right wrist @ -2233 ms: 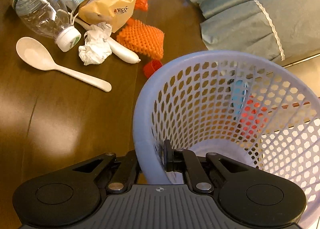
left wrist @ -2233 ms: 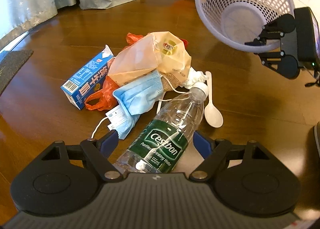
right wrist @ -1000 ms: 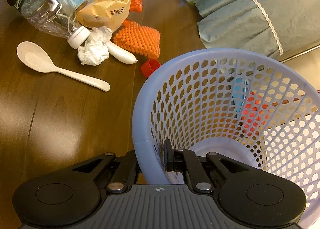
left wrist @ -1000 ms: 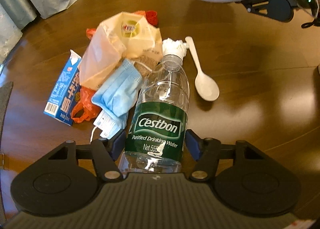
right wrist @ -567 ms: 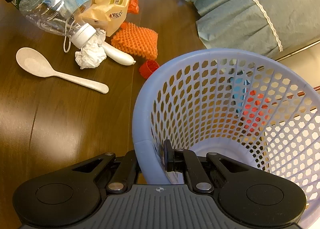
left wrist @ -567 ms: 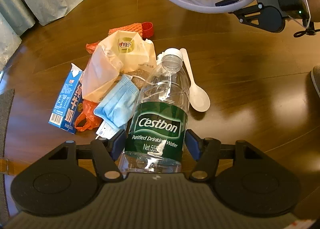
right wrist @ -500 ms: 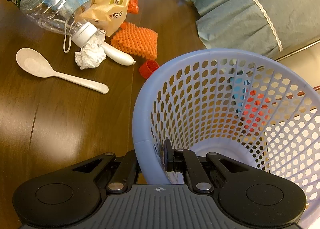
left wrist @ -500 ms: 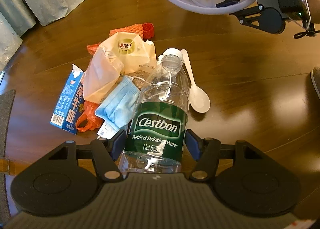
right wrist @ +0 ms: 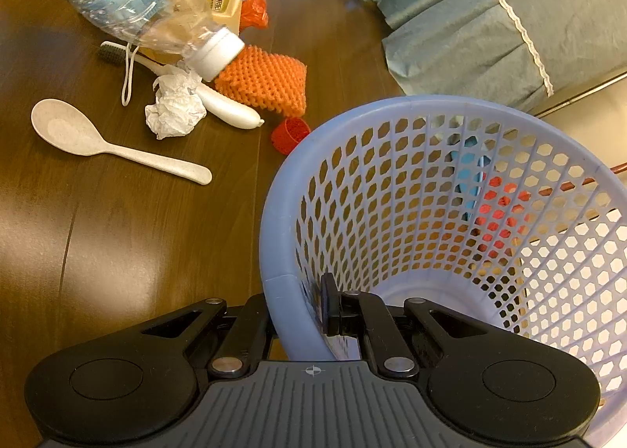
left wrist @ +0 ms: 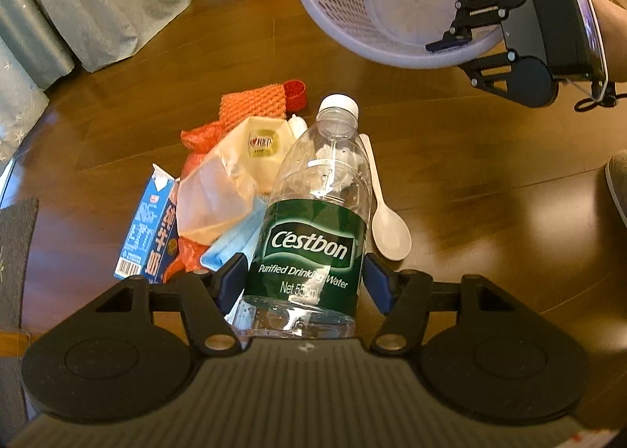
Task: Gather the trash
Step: 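Lift the bottle with the left tool and release it into the basket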
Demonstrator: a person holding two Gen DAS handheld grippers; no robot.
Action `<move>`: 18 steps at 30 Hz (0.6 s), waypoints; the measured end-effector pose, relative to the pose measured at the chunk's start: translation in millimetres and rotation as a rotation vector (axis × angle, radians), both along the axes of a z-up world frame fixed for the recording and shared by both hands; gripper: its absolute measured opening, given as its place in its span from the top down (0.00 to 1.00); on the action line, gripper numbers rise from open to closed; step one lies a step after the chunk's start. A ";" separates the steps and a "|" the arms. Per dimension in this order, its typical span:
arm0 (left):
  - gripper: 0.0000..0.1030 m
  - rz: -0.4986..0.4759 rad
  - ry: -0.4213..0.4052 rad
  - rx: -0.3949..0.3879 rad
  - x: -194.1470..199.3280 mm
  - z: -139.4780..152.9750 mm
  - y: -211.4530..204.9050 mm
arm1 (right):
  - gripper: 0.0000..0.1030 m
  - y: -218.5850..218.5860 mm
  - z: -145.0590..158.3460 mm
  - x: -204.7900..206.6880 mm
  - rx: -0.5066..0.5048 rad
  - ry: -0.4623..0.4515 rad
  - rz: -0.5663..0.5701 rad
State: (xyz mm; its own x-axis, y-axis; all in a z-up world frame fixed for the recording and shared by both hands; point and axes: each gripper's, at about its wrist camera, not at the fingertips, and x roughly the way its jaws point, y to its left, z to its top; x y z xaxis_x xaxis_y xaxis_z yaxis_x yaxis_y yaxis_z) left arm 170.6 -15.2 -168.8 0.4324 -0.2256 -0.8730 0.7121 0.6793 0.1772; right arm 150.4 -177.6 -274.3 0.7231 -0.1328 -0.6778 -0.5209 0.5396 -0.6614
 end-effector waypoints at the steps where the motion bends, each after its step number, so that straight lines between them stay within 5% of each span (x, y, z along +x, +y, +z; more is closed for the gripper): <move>1: 0.42 -0.001 0.001 -0.003 2.5 0.8 -0.6 | 0.97 -0.2 0.1 0.3 0.001 0.000 -0.001; 11: 0.42 -0.064 -0.046 -0.040 22.2 36.4 -22.8 | 0.97 -1.6 1.4 1.5 0.005 0.002 -0.007; 18: 0.42 -0.182 -0.082 -0.067 53.9 66.5 -79.9 | 0.97 -3.3 1.4 0.9 0.011 -0.001 -0.008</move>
